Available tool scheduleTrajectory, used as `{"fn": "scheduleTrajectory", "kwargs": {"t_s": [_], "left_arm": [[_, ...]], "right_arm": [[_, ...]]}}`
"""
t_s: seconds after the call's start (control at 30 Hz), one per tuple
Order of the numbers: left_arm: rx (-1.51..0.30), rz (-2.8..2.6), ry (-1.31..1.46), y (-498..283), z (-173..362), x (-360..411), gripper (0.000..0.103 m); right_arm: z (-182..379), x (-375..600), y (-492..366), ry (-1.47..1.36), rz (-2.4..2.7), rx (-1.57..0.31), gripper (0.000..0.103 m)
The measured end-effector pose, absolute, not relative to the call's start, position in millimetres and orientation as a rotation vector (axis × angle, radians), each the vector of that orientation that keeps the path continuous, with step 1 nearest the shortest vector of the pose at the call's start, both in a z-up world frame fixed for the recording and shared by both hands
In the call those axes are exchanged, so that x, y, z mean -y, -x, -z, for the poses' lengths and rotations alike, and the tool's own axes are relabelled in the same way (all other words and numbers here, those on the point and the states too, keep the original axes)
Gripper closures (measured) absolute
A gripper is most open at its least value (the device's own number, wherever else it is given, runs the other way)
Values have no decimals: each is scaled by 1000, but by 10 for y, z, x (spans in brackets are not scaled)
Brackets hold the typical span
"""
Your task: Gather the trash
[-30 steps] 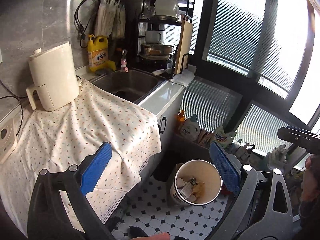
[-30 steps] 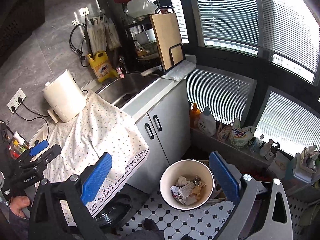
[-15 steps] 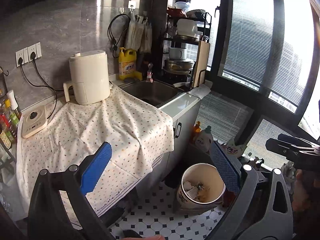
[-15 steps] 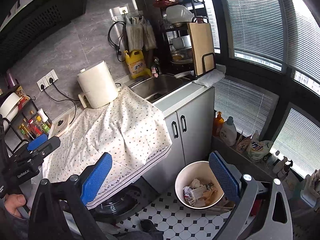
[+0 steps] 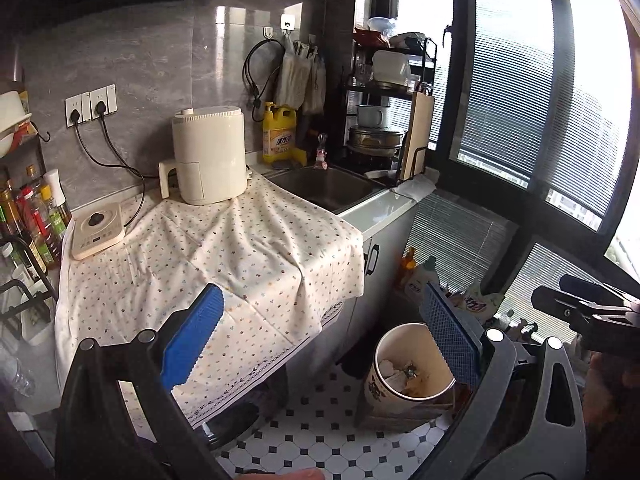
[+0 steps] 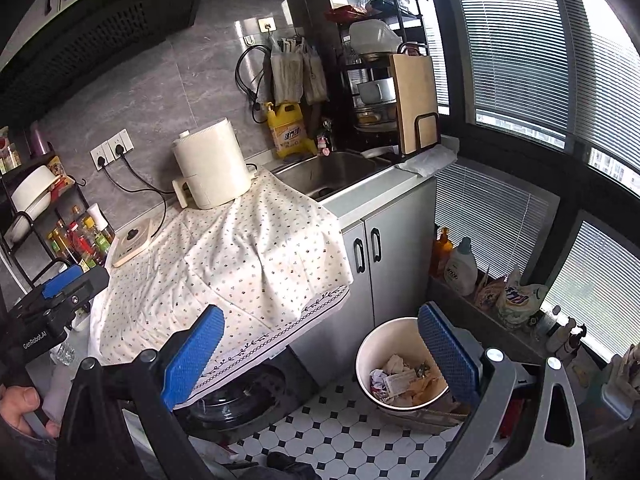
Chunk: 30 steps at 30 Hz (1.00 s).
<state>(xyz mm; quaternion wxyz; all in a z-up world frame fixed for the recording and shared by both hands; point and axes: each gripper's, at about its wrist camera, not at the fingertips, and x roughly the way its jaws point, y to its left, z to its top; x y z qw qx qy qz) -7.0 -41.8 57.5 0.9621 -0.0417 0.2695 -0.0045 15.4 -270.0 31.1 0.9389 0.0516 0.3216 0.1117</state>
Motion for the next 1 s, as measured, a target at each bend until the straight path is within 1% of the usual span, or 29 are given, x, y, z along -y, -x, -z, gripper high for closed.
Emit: {"fn": "scheduleTrajectory", "kwargs": {"t_s": [0.37,1.0], "left_arm": [[-548,16,84,215,-565,417,6],[-536,15,86,249,-604,408,6]], "right_arm": [[-304,2625,-37,-83,-248,-641,8],[-320,2574,-22,-98,-268,-628,8]]}}
